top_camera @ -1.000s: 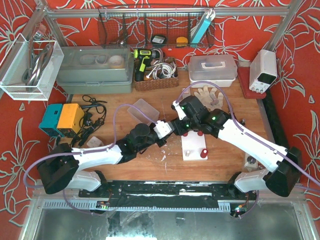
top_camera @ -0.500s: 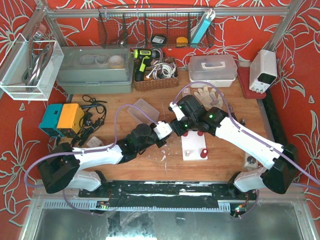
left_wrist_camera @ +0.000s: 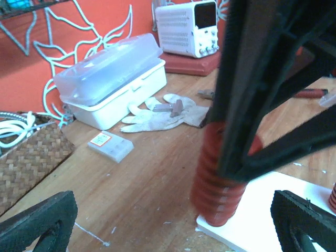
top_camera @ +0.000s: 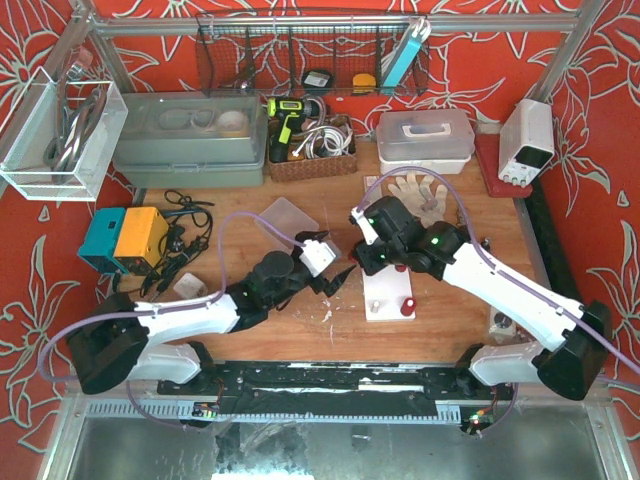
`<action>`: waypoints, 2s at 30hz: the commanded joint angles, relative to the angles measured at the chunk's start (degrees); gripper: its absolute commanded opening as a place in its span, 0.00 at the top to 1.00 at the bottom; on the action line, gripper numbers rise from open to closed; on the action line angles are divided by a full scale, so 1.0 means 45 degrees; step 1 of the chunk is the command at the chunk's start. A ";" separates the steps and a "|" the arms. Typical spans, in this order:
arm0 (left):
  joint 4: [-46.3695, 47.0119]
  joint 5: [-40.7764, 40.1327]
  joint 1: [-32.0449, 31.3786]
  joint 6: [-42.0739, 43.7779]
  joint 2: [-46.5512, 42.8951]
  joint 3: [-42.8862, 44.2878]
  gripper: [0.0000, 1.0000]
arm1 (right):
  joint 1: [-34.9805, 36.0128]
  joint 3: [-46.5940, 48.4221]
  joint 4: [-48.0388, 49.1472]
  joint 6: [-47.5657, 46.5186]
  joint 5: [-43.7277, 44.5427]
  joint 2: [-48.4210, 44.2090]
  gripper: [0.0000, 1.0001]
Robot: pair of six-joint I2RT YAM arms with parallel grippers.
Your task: Install the large spring
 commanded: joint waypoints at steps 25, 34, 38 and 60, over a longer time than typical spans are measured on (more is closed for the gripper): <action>-0.0460 -0.5850 0.0102 -0.4787 -0.1730 -0.1618 0.00 | 0.1018 -0.3393 -0.2232 0.1734 0.0801 -0.3398 1.00; -0.0421 -0.5916 0.0206 -0.4803 -0.2017 -0.1883 0.00 | 0.1344 -0.3680 -0.1543 0.1971 0.0770 -0.2612 1.00; -0.0382 -0.5897 0.0201 -0.4814 -0.1977 -0.1896 0.00 | 0.1407 -0.3817 -0.1506 0.1974 0.0826 -0.2343 1.00; -0.1151 -0.6005 0.0244 -0.6002 -0.2115 -0.1444 0.00 | 0.1389 -0.3625 -0.0886 0.1876 0.1971 -0.1645 0.45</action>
